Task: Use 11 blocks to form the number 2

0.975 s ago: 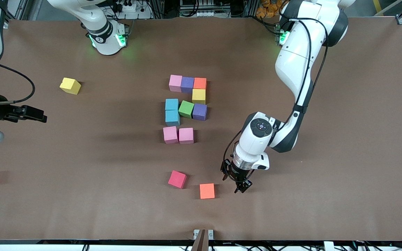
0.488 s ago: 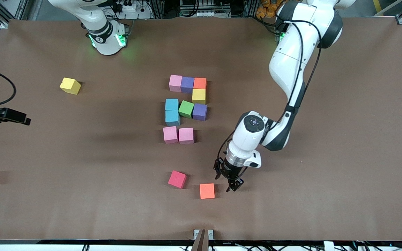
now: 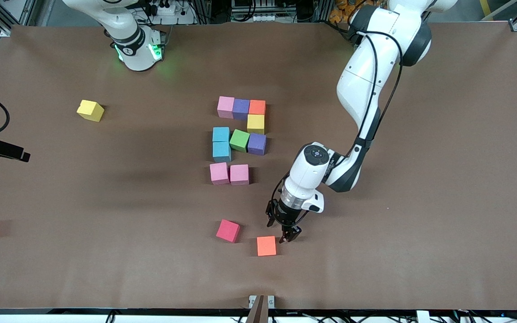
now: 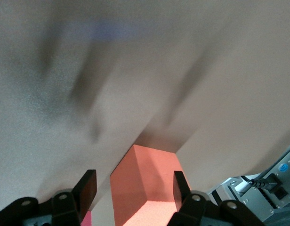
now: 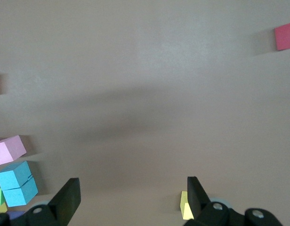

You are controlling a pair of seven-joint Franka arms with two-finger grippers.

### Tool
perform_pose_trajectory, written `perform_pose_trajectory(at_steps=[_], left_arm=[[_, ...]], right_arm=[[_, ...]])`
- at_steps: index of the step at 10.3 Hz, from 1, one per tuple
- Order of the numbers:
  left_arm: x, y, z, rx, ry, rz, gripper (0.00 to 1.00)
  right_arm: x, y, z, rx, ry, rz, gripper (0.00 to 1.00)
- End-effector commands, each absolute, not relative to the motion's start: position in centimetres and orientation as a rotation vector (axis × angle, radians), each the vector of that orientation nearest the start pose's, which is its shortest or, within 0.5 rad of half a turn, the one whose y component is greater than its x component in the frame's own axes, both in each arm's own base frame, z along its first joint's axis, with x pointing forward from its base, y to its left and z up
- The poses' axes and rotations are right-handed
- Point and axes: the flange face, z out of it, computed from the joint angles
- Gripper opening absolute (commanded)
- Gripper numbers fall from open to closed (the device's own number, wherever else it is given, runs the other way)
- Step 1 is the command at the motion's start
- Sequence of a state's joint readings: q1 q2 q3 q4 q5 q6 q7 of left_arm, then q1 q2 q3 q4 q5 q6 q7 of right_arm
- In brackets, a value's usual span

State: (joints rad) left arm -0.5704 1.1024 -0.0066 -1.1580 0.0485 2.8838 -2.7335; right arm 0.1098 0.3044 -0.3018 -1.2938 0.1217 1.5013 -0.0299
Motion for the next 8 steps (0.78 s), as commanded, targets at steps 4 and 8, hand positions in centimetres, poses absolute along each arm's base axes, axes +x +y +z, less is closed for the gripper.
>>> perform_pose_trajectory(at_steps=[4, 8], left_arm=[[67.5, -44.2, 19.0, 1.327, 2.046, 0.026, 0.74], [67.5, -43.9, 18.4, 1.419, 1.966, 0.071, 0.74]], right_arm=[[63.5, -8.0, 57.5, -3.081, 0.238, 0.096, 1.0], [63.8, -8.5, 56.7, -3.084, 0.243, 0.114, 1.0]])
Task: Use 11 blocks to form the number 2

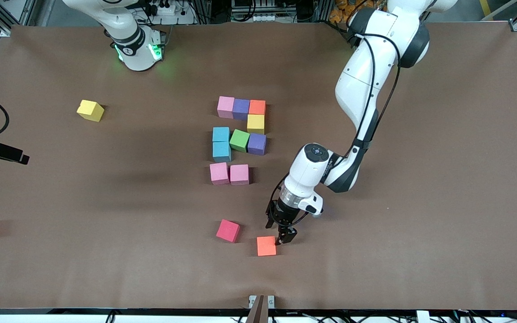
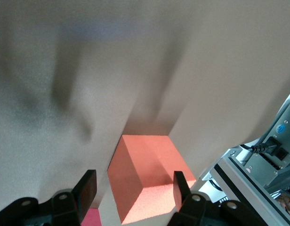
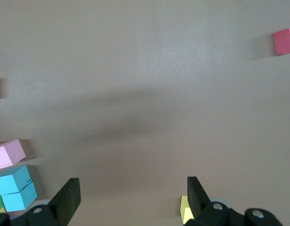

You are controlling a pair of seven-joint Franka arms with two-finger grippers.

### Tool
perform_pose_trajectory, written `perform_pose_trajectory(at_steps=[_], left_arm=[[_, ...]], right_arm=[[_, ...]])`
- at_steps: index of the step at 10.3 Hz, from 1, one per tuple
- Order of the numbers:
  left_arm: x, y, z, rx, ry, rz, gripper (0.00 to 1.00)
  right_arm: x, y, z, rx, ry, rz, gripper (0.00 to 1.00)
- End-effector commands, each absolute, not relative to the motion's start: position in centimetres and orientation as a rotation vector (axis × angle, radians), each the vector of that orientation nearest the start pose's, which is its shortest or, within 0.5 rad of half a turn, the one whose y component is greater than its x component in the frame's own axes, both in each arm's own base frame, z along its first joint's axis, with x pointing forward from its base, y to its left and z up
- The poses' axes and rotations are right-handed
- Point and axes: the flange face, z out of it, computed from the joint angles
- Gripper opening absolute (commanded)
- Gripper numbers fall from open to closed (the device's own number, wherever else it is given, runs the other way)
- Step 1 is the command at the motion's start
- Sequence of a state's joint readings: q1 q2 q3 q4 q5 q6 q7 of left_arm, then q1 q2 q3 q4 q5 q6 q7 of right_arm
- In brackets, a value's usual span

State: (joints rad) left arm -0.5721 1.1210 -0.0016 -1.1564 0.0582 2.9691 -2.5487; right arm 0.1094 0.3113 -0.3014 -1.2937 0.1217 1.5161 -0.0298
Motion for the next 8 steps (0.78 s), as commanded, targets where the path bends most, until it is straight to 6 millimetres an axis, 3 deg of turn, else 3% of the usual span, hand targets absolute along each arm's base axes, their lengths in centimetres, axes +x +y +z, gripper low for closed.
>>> perform_pose_trajectory(at_steps=[1, 3, 5, 8], left_arm=[[67.4, -44.0, 18.5, 1.423, 1.961, 0.072, 0.74], [67.4, -44.0, 18.4, 1.425, 1.965, 0.072, 0.74], [66.8, -44.7, 18.1, 1.45, 1.956, 0.073, 0.74], [66.6, -45.0, 18.3, 1.486, 1.934, 0.09, 0.74]], right_arm=[[63.7, -9.9, 56.8, -3.081, 0.276, 0.099, 1.0], [63.4, -10.4, 57.3, -3.081, 0.293, 0.093, 1.0], [63.1, -12.4, 57.8, -3.078, 0.343, 0.07, 1.0], [63.2, -11.7, 57.9, -3.08, 0.324, 0.066, 1.0]])
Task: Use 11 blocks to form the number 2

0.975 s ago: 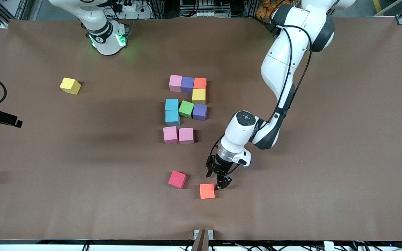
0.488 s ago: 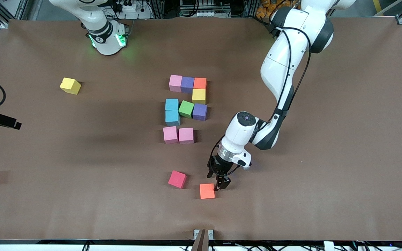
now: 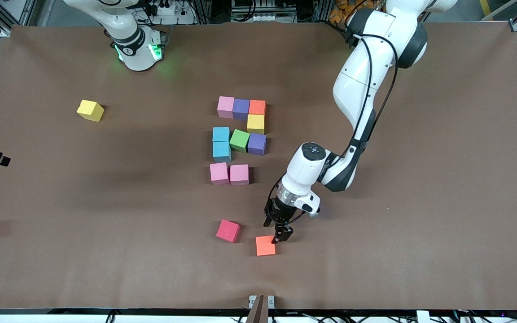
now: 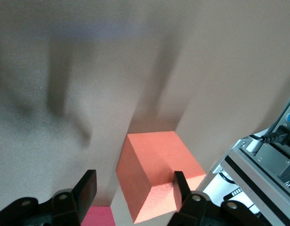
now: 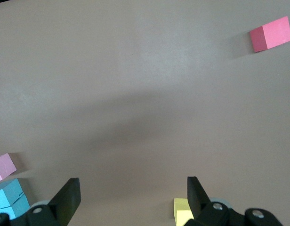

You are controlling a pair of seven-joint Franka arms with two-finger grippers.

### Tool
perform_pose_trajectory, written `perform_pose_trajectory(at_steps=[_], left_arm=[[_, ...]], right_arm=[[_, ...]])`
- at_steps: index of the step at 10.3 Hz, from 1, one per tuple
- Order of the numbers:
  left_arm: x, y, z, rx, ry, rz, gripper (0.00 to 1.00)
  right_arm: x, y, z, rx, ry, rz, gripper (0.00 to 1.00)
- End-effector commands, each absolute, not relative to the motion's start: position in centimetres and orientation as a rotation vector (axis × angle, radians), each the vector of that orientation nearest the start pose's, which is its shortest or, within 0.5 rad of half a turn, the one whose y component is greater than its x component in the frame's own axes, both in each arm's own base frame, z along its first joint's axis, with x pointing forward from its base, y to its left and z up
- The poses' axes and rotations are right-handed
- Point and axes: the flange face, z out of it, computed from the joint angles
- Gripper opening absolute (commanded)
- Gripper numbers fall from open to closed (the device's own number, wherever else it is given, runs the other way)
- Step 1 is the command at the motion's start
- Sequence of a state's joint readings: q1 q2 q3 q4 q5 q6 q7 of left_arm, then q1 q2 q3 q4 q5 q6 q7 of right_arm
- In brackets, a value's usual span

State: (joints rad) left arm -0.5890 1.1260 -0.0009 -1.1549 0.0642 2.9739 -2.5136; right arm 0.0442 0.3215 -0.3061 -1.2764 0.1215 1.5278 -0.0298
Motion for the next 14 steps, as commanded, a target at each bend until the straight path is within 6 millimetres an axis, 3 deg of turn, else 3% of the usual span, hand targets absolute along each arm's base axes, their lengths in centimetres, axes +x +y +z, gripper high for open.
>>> perform_pose_trajectory(at_steps=[1, 4, 7, 11, 12, 13, 14], left_arm=[[66.8, -44.9, 18.7, 1.501, 1.917, 0.103, 0.74], [67.9, -43.4, 19.4, 1.497, 1.912, 0.136, 0.74], [68.4, -42.5, 19.3, 1.527, 1.892, 0.178, 0.74], [68.0, -43.1, 18.8, 1.577, 1.858, 0.191, 0.74], [68.0, -43.1, 18.4, 1.588, 1.853, 0.195, 0.74], [68.0, -43.1, 18.3, 1.593, 1.852, 0.196, 0.74], [68.1, -42.9, 18.6, 1.585, 1.854, 0.194, 0.74]], right_arm=[[63.3, -11.4, 57.9, -3.08, 0.315, 0.066, 1.0], [63.2, -11.0, 58.0, -3.075, 0.298, 0.066, 1.0], [64.3, -7.8, 57.4, -3.082, 0.23, 0.044, 1.0], [65.8, 2.3, 56.2, -3.096, 0.004, 0.013, 1.0], [65.7, 3.8, 56.2, -3.098, -0.032, 0.012, 1.0], [65.5, 6.5, 56.2, -3.104, -0.108, 0.01, 1.0], [65.5, 7.5, 56.3, -3.097, -0.139, -0.003, 1.0]])
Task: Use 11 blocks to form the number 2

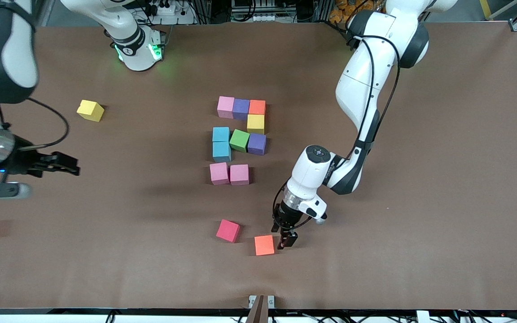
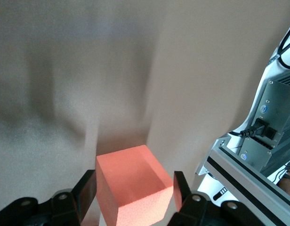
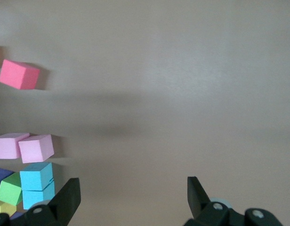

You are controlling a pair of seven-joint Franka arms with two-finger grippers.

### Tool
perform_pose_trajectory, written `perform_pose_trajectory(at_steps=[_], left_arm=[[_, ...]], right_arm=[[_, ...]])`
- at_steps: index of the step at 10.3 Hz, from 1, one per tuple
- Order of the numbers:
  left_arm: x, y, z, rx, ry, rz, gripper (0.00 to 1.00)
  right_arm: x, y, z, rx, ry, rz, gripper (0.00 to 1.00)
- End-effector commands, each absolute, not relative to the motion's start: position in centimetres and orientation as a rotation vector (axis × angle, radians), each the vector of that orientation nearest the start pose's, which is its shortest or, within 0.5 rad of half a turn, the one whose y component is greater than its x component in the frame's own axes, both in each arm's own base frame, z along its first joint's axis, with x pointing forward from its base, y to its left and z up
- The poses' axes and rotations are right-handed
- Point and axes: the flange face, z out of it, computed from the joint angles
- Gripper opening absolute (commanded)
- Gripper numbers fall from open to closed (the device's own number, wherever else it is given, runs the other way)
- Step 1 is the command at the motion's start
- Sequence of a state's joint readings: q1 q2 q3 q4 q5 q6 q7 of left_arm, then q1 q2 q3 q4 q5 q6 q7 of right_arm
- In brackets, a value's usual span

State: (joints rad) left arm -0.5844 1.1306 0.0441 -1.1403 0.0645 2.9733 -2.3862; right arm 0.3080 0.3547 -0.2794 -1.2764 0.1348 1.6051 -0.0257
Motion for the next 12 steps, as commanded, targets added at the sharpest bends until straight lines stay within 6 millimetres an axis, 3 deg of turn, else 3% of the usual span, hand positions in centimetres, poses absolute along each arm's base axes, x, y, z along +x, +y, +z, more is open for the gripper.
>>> perform_pose_trajectory(at_steps=[1, 2, 5, 7, 8, 10, 12], left_arm=[[68.6, -42.2, 19.2, 1.566, 1.863, 0.196, 0.74], [70.2, -39.8, 20.2, 1.533, 1.884, 0.218, 0.74], [73.4, -33.9, 24.5, 1.555, 2.044, 0.263, 0.74], [75.1, -28.4, 26.4, 1.63, 2.167, 0.284, 0.74], [75.8, -25.7, 27.2, 1.63, 2.227, 0.287, 0.74], [77.2, -19.1, 28.3, 1.578, 2.352, 0.3, 0.74], [78.2, -12.9, 31.2, 1.529, 2.417, 0.32, 0.74]], right_arm=[[65.3, 10.2, 56.0, -3.096, -0.191, -0.004, 1.0], [65.3, 13.0, 55.6, -3.1, -0.25, -0.021, 1.0], [65.7, 16.6, 53.1, -3.1, -0.318, 0.001, 1.0], [66.5, 19.4, 50.4, -3.108, -0.338, -0.041, 1.0], [67.1, 20.2, 47.9, -3.126, -0.236, -0.009, 1.0], [67.7, 24.4, 43.8, -3.147, -0.046, -0.054, 1.0], [68.4, 26.5, 40.7, -3.032, 0.198, -0.046, 1.0]])
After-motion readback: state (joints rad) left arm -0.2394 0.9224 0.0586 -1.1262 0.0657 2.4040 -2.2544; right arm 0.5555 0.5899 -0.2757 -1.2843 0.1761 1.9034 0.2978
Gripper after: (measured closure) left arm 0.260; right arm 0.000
